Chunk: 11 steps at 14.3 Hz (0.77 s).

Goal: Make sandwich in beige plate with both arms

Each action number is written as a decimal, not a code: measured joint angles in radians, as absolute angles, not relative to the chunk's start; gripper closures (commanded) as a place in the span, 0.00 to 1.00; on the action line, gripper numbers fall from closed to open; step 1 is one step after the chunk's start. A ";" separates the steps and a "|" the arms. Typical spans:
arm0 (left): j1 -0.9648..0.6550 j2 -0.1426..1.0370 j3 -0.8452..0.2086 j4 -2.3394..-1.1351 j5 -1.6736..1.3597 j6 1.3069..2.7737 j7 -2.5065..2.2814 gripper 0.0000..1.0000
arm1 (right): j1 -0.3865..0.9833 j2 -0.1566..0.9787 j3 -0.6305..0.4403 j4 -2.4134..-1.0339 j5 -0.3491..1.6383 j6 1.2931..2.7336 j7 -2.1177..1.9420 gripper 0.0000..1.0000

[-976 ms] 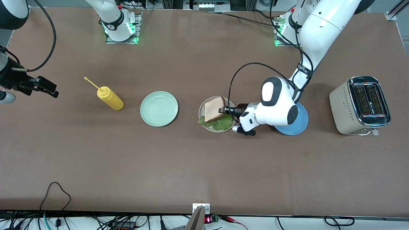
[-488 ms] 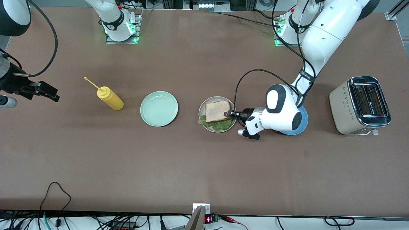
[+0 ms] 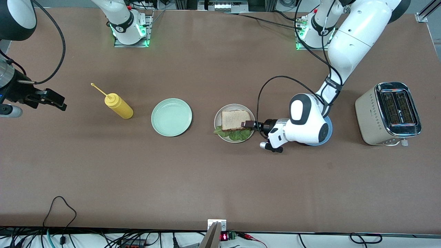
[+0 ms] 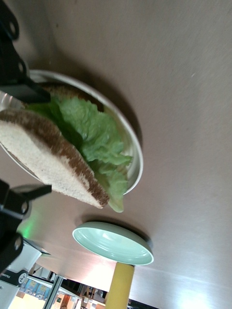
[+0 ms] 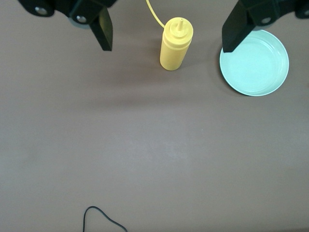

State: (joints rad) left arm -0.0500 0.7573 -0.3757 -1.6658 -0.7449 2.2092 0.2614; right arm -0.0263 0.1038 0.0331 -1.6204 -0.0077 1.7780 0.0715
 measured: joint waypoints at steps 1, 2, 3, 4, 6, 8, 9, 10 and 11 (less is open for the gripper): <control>-0.040 0.757 -0.376 -1.664 -0.745 2.209 0.266 0.00 | -0.020 0.109 0.035 -1.620 -0.008 1.778 0.072 0.00; -0.031 0.756 -0.376 -1.661 -0.745 2.209 0.273 0.00 | -0.016 0.114 0.036 -1.620 -0.008 1.779 0.072 0.00; -0.023 0.754 -0.376 -1.656 -0.745 2.208 0.279 0.00 | -0.013 0.118 0.036 -1.620 -0.008 1.780 0.072 0.00; -0.016 0.749 -0.376 -1.649 -0.745 2.202 0.283 0.00 | -0.012 0.121 0.036 -1.620 -0.008 1.780 0.072 0.00; -0.008 0.719 -0.371 -1.640 -0.739 2.164 0.285 0.00 | -0.012 0.121 0.036 -1.620 -0.008 1.780 0.072 0.00; -0.006 0.660 -0.326 -1.636 -0.676 2.101 0.286 0.00 | -0.011 0.121 0.036 -1.620 -0.008 1.780 0.072 0.00; -0.003 0.624 -0.292 -1.635 -0.629 2.061 0.286 0.00 | -0.009 0.121 0.036 -1.620 -0.008 1.780 0.071 0.00; 0.000 0.588 -0.251 -1.633 -0.574 2.016 0.286 0.00 | -0.005 0.121 0.037 -1.620 -0.008 1.780 0.071 0.00; 0.005 0.553 -0.213 -1.628 -0.517 1.970 0.287 0.00 | -0.002 0.121 0.037 -1.620 -0.008 1.780 0.071 0.00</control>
State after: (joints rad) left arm 0.0055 0.5531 -0.2127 -1.6281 -0.5169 1.9701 0.2868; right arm -0.0017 0.1214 0.0366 -1.6204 -0.0077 1.7804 0.0715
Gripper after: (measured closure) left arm 0.000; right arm 0.000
